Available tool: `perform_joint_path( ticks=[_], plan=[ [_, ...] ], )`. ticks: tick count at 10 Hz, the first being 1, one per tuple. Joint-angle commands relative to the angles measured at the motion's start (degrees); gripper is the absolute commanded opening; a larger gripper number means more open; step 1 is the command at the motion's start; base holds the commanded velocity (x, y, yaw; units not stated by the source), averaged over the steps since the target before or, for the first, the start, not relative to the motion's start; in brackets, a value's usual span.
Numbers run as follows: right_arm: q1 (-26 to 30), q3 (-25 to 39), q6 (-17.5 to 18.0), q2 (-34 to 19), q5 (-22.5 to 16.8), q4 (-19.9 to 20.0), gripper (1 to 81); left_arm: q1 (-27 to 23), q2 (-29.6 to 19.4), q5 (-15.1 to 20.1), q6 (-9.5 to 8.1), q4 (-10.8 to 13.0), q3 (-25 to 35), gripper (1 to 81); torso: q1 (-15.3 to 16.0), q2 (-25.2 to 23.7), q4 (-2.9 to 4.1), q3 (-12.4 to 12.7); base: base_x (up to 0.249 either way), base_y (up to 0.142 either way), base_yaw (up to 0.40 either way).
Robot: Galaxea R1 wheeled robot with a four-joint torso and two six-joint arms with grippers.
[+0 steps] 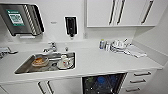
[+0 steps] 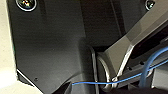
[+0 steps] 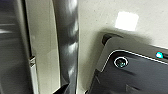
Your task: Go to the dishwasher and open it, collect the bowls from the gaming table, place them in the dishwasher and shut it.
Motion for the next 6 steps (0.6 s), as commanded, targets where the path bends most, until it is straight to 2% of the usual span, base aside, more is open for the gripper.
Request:
perform_joint_path(
  ticks=[1,3,4,6],
  plan=[
    [14.2,4.7,-2.2,-1.1,-7.8,12.1,81.1,-0.5,-0.2,4.1,-0.10,-0.4,0.4,81.1,0.0,0.0,0.00,0.0,0.000,0.000,0.000],
    [17.3,6.5,-12.9,-2.2,-14.2,21.8,81.1,-0.5,-0.1,4.1,-0.10,-0.3,0.4,81.1,0.0,0.0,-0.02,0.0,0.000,0.000,0.000],
    [17.5,6.3,-17.1,-3.0,-17.6,25.8,81.1,-0.5,0.0,4.1,-0.10,-0.3,0.4,81.1,0.0,0.0,-0.02,0.0,0.000,0.000,0.000],
    [17.0,4.7,-26.3,-4.8,-22.7,27.5,81.1,-0.5,0.5,4.1,-0.01,0.1,0.4,81.1,0.0,0.0,-0.02,0.0,0.000,0.000,0.000]
  ],
)
